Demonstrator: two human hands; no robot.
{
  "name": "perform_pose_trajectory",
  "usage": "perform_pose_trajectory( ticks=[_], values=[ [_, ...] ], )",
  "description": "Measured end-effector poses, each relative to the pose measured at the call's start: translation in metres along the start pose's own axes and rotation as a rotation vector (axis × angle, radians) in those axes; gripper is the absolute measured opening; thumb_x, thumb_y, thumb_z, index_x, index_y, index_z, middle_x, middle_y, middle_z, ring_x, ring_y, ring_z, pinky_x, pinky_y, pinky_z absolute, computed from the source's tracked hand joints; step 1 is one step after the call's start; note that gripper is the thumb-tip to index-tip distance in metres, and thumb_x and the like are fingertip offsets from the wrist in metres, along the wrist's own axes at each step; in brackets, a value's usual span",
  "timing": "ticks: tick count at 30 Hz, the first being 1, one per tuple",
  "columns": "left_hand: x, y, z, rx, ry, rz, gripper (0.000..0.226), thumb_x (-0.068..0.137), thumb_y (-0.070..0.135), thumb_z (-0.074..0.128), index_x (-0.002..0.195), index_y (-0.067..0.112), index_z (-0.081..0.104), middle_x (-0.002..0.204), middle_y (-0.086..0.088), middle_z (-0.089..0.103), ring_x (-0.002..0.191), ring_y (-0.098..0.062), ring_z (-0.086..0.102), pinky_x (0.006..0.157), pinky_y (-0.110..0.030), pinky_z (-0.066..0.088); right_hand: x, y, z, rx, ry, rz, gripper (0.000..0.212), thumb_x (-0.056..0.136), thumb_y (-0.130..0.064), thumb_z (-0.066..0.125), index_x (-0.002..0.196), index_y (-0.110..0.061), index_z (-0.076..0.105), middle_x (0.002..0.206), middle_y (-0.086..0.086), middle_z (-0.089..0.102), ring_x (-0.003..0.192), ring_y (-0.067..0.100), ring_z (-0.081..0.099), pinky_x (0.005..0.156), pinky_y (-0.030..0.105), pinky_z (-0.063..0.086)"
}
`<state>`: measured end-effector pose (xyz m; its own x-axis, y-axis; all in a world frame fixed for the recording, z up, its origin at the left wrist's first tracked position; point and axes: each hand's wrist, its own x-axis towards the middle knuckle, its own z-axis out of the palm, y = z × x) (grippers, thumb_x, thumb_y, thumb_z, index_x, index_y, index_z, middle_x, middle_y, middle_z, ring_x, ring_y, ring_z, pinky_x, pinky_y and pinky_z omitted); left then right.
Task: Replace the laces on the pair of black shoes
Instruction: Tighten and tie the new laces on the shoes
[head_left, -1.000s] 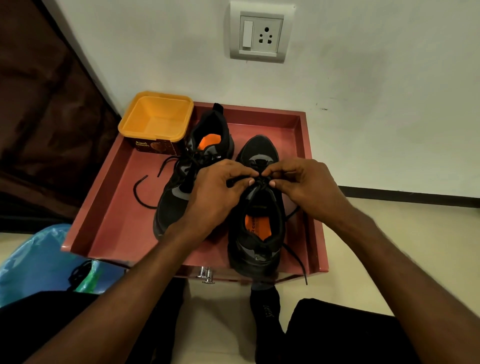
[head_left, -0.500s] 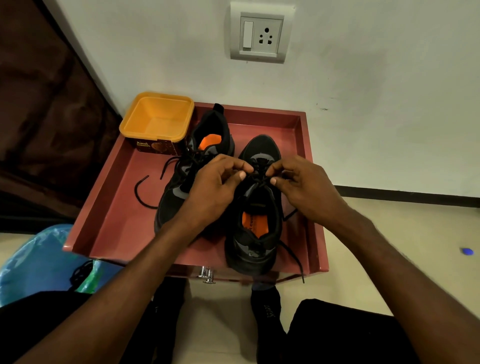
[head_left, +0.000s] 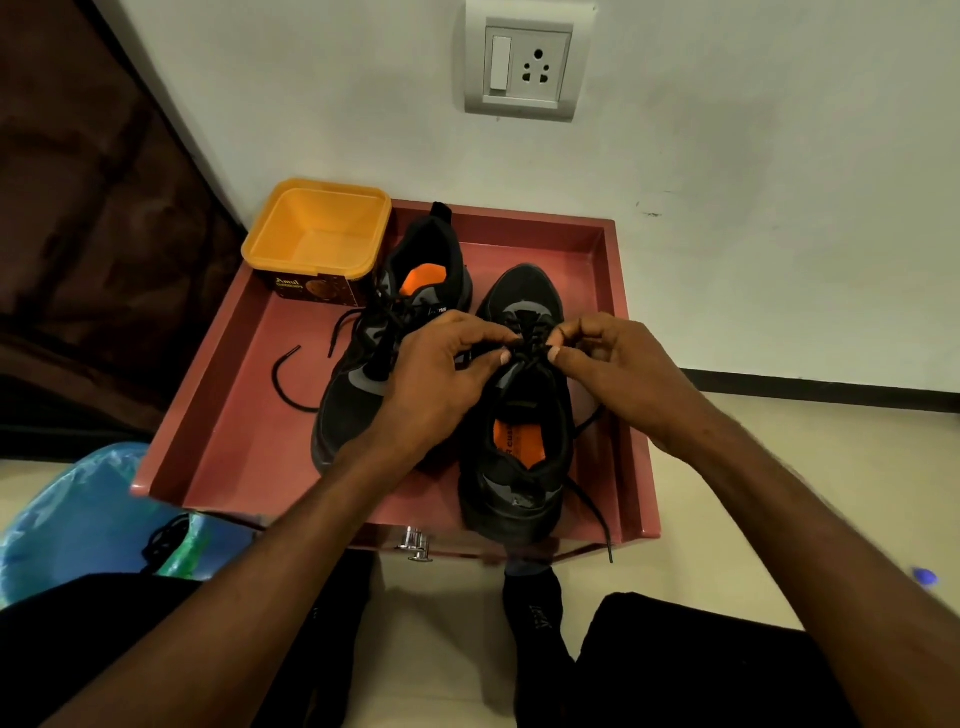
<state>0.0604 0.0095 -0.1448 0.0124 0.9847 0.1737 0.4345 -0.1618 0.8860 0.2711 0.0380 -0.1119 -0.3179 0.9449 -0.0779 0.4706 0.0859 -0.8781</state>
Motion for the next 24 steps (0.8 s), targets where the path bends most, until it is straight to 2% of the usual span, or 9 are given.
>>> perform_pose_trajectory(
  ticks=[3, 5, 7, 10, 13, 16, 19, 21, 24],
  values=[
    [0.001, 0.001, 0.002, -0.025, 0.042, -0.025, 0.016, 0.092, 0.016, 0.076, 0.107, 0.022, 0.077, 0.107, 0.005, 0.069, 0.104, -0.012, 0.069, 0.096, -0.040, 0.058, 0.000, 0.001, -0.003, -0.001, -0.018, -0.010, 0.021, 0.094, -0.008, 0.072, 0.102, -0.027, 0.075, 0.112, -0.003, 0.074, 0.107, 0.010, 0.071, 0.100, 0.033, 0.055],
    [0.001, 0.004, 0.001, -0.016, 0.038, -0.050, 0.011, 0.097, 0.019, 0.070, 0.107, 0.020, 0.074, 0.106, 0.005, 0.067, 0.098, -0.010, 0.068, 0.089, -0.029, 0.058, 0.001, 0.002, -0.001, -0.051, 0.014, -0.042, 0.023, 0.091, -0.010, 0.076, 0.104, -0.029, 0.076, 0.113, -0.005, 0.074, 0.108, 0.007, 0.070, 0.101, 0.033, 0.056],
    [0.001, 0.006, -0.002, 0.012, 0.019, -0.040, 0.009, 0.100, 0.019, 0.064, 0.107, 0.017, 0.070, 0.104, 0.004, 0.064, 0.091, -0.007, 0.063, 0.080, -0.018, 0.051, 0.001, 0.003, 0.001, -0.095, 0.045, -0.061, 0.023, 0.089, -0.014, 0.080, 0.105, -0.031, 0.077, 0.110, -0.010, 0.074, 0.105, 0.004, 0.070, 0.099, 0.029, 0.056],
    [0.001, 0.007, -0.003, 0.045, -0.010, -0.008, 0.009, 0.103, 0.017, 0.060, 0.108, 0.014, 0.067, 0.105, 0.002, 0.061, 0.087, -0.002, 0.057, 0.075, -0.009, 0.043, 0.002, 0.004, 0.005, -0.209, 0.082, -0.112, 0.021, 0.088, -0.020, 0.080, 0.101, -0.036, 0.076, 0.106, -0.014, 0.071, 0.100, 0.002, 0.067, 0.093, 0.024, 0.055],
    [0.001, 0.006, -0.004, 0.053, -0.005, -0.015, 0.009, 0.103, 0.016, 0.060, 0.109, 0.014, 0.067, 0.108, 0.002, 0.061, 0.092, -0.002, 0.058, 0.079, -0.009, 0.043, 0.004, 0.006, 0.010, -0.177, 0.140, -0.087, 0.015, 0.090, -0.019, 0.078, 0.101, -0.030, 0.078, 0.105, -0.010, 0.071, 0.098, 0.004, 0.068, 0.093, 0.029, 0.057],
    [0.002, 0.004, -0.003, 0.074, -0.045, -0.034, 0.009, 0.104, 0.019, 0.059, 0.110, 0.016, 0.065, 0.109, 0.001, 0.060, 0.098, -0.009, 0.059, 0.084, -0.016, 0.045, 0.006, 0.004, 0.009, -0.013, 0.129, 0.049, 0.011, 0.093, -0.014, 0.074, 0.099, -0.022, 0.079, 0.106, -0.006, 0.072, 0.102, 0.009, 0.070, 0.100, 0.035, 0.056],
    [0.002, 0.004, -0.002, 0.027, -0.045, -0.058, 0.009, 0.103, 0.018, 0.060, 0.110, 0.017, 0.065, 0.110, 0.002, 0.061, 0.099, -0.010, 0.061, 0.085, -0.019, 0.047, 0.003, 0.000, 0.007, 0.091, 0.089, 0.101, 0.012, 0.095, -0.009, 0.070, 0.097, -0.019, 0.077, 0.099, -0.004, 0.075, 0.100, 0.010, 0.071, 0.097, 0.029, 0.054],
    [0.000, 0.005, -0.002, -0.054, -0.017, -0.087, 0.009, 0.102, 0.016, 0.062, 0.111, 0.017, 0.064, 0.109, 0.004, 0.064, 0.095, -0.005, 0.063, 0.082, -0.019, 0.049, 0.002, -0.003, 0.004, 0.129, 0.091, 0.125, 0.011, 0.096, -0.007, 0.070, 0.100, -0.017, 0.074, 0.100, -0.001, 0.075, 0.099, 0.010, 0.071, 0.093, 0.025, 0.054],
    [-0.003, 0.003, -0.003, -0.127, 0.010, -0.123, 0.008, 0.099, 0.016, 0.067, 0.105, 0.017, 0.062, 0.103, 0.004, 0.068, 0.088, -0.004, 0.065, 0.078, -0.026, 0.054, 0.001, -0.006, -0.007, 0.110, 0.081, 0.124, 0.015, 0.092, -0.002, 0.071, 0.101, -0.014, 0.070, 0.102, 0.004, 0.074, 0.098, 0.013, 0.072, 0.092, 0.027, 0.057]
  ],
)
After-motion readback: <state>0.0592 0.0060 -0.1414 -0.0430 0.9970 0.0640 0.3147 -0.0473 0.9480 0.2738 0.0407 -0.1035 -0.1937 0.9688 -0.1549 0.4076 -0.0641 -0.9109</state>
